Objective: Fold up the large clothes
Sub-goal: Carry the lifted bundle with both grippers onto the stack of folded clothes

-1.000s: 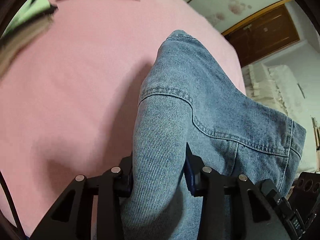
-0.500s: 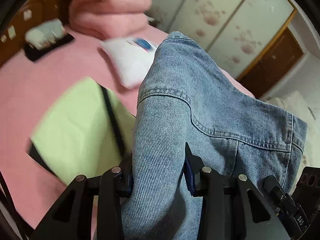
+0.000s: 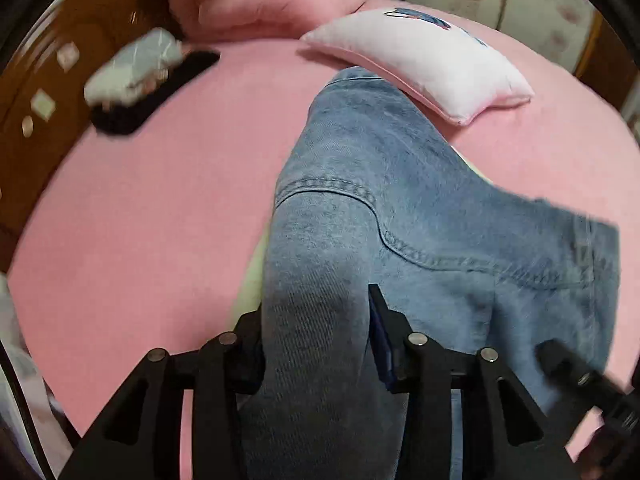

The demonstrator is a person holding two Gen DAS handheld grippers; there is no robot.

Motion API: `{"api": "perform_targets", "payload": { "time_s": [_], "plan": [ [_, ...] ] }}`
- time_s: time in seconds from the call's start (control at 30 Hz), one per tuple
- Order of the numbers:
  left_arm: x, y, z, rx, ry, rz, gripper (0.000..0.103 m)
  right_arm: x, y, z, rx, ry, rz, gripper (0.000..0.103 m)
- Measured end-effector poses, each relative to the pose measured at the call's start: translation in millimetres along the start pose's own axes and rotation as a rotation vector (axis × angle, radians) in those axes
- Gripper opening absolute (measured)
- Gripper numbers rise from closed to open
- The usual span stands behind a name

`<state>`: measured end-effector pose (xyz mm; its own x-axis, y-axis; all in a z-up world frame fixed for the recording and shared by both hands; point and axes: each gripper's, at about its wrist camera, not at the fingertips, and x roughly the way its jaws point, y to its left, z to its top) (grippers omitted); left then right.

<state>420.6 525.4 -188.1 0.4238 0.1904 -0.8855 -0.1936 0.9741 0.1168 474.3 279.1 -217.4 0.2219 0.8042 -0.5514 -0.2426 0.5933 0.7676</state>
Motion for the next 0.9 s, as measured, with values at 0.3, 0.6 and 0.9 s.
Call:
{"api": "perform_targets", "payload": {
  "time_s": [0.3,0.6,0.9],
  "plan": [
    [-14.3,-12.6,-4.8,-0.014,-0.038,-0.050,0.047,8.8,-23.5,4.1,-0.031,0.041,-0.052,0.021],
    [-16.8,-11.3,2.5,0.001,-0.005,-0.095,0.048,-5.9,-9.3,9.8,0.015,0.031,-0.091,0.020],
    [-11.0,4.2,-13.8,0.033,-0.004,-0.168,0.061,-2.3,-18.1,3.9,-0.022,0.026,-0.151,0.029]
  ]
}}
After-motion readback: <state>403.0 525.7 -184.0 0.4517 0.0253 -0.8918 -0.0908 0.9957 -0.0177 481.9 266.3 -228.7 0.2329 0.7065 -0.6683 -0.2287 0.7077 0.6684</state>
